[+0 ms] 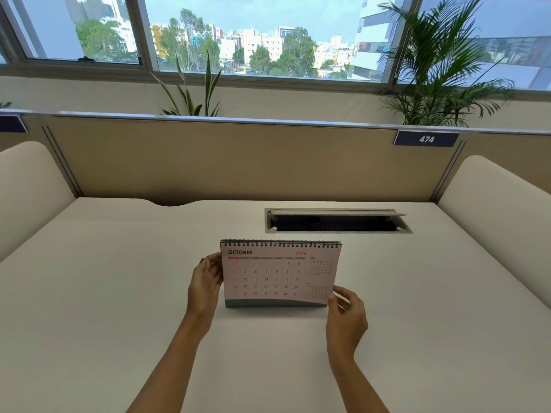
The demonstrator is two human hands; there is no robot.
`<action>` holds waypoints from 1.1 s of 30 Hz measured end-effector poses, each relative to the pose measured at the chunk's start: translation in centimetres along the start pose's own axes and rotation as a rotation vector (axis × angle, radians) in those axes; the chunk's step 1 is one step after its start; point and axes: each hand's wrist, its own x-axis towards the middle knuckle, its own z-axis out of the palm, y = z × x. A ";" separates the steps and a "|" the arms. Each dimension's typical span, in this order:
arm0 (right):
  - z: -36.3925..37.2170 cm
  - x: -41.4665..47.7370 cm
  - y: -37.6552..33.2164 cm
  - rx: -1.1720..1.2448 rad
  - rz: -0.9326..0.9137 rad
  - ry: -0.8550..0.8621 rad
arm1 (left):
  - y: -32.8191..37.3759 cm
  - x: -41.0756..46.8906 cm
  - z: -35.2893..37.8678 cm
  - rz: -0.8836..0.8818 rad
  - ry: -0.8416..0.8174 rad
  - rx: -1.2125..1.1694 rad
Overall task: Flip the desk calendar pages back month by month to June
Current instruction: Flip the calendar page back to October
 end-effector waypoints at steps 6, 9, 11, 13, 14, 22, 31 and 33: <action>-0.9 0.1 -0.2 0.065 0.012 -0.071 | 0.0 0.1 0.1 0.007 0.001 -0.003; -1.3 0.4 -0.1 0.084 0.021 -0.086 | 0.0 0.0 0.1 0.006 0.001 -0.010; -1.5 0.5 -0.1 0.092 0.022 -0.096 | 0.1 0.0 0.1 0.009 -0.007 -0.019; -1.7 0.7 -0.1 0.084 0.013 -0.105 | 0.2 -0.1 0.1 0.011 -0.013 -0.023; -1.9 0.7 -0.1 0.076 0.003 -0.106 | 0.2 -0.1 0.2 0.013 -0.013 -0.023; -2.4 -0.4 -0.1 -0.005 -0.265 -0.040 | 0.4 -0.2 0.2 0.007 -0.015 -0.015; -5.1 0.8 -1.7 0.592 0.329 -0.715 | 0.5 -0.4 0.5 0.011 -0.011 0.031; -5.3 1.1 -2.5 0.586 0.315 -0.838 | 0.5 -0.4 0.5 0.003 -0.017 0.025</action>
